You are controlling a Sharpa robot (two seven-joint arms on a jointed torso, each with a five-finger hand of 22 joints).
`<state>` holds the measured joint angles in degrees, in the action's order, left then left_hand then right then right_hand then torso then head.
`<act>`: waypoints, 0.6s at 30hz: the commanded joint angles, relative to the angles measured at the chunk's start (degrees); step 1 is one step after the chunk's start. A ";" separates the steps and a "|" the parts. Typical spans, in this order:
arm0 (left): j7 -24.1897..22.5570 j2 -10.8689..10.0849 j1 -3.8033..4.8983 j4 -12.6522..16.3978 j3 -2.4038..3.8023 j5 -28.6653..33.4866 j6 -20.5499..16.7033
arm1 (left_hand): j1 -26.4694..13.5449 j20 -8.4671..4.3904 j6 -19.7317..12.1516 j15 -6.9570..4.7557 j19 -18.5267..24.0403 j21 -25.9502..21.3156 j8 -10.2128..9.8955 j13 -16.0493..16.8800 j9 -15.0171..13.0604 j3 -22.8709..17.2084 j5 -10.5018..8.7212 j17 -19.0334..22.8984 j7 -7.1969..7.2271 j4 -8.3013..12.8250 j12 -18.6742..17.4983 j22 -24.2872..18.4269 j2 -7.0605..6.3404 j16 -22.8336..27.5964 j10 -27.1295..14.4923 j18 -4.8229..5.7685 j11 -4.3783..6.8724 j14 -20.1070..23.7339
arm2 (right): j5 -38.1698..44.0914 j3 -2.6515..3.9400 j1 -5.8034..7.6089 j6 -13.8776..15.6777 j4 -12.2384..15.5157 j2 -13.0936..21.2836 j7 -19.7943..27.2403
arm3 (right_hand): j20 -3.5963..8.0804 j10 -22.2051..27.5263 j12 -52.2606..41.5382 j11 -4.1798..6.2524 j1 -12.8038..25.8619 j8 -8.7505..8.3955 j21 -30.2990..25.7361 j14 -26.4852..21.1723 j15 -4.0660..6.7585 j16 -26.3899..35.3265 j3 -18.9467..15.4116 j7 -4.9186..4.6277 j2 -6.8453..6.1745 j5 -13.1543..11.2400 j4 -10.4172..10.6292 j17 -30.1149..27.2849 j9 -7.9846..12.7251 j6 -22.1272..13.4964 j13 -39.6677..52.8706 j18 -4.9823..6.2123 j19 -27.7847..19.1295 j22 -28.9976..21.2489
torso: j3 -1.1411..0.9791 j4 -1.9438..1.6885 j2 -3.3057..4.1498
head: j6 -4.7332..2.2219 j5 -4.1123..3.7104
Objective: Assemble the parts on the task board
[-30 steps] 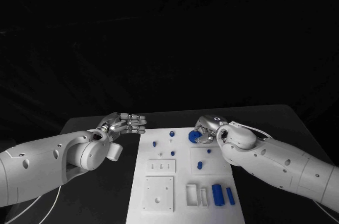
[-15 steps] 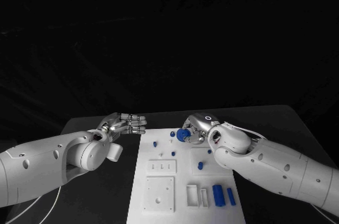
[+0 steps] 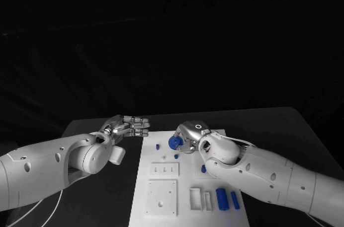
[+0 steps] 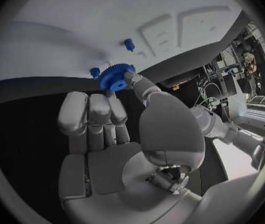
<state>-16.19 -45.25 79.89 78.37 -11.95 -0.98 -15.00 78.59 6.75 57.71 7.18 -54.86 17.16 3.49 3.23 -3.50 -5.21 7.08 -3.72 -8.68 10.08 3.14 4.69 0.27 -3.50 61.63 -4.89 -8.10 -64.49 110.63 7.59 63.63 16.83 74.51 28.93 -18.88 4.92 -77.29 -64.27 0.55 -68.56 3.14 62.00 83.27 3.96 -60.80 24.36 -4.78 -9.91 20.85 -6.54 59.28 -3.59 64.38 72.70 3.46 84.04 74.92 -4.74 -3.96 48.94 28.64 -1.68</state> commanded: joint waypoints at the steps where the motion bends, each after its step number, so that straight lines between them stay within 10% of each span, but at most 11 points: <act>1: -0.35 0.23 0.11 0.12 0.03 -0.03 0.55 | -0.35 -0.13 -0.43 0.27 0.45 0.18 0.02 0.05 -0.04 0.05 0.24 -0.01 -0.06 0.19 0.22 -0.07 0.39 -0.07 -0.32 -0.04 0.01 -0.19 | 2.37 -0.51 -0.02 0.93 -1.09 -1.04 -0.69 | 0.35 0.03 0.27 0.47 -0.54 0.40 0.18 -0.02 0.48 -0.03 0.20 0.58 -0.17 -0.14 0.15 -0.08 -0.08 2.97 -0.09 -0.12 0.47 8.17 | 0.00 -0.19 0.05 | -0.05 -0.03; 18: -0.32 0.73 0.11 -0.09 0.04 -0.03 0.79 | -0.35 -0.14 -0.52 0.28 0.48 0.27 0.01 0.05 -0.03 -0.08 0.37 0.00 -0.07 0.13 0.22 -0.09 0.33 -0.07 -0.29 -0.06 0.00 -0.19 | 3.63 -1.80 -0.04 2.92 -5.87 -5.33 -6.14 | 0.46 0.15 0.79 0.44 -0.53 0.39 -0.22 -0.11 0.57 0.49 0.55 0.45 -0.29 0.35 -0.02 -0.64 -0.07 2.49 -0.41 -0.04 0.46 8.08 | 0.02 -0.11 0.01 | 0.10 0.37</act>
<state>-16.15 -44.65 79.89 78.23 -11.95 -0.98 -14.97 78.59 6.53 57.71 7.18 -54.65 17.16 3.49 3.23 -3.50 -5.21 7.08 -3.72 -8.68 10.08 3.14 4.70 0.27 -3.50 61.63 -4.89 -8.10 -64.49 112.93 5.82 63.61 18.69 68.81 23.78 -22.72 4.91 -77.09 -63.87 0.73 -68.52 3.35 62.00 83.06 4.16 -60.57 24.70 -4.52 -10.42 20.80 -6.57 58.68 -3.60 65.64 72.36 3.47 84.04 74.91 -4.71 -4.09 49.00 28.72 -1.38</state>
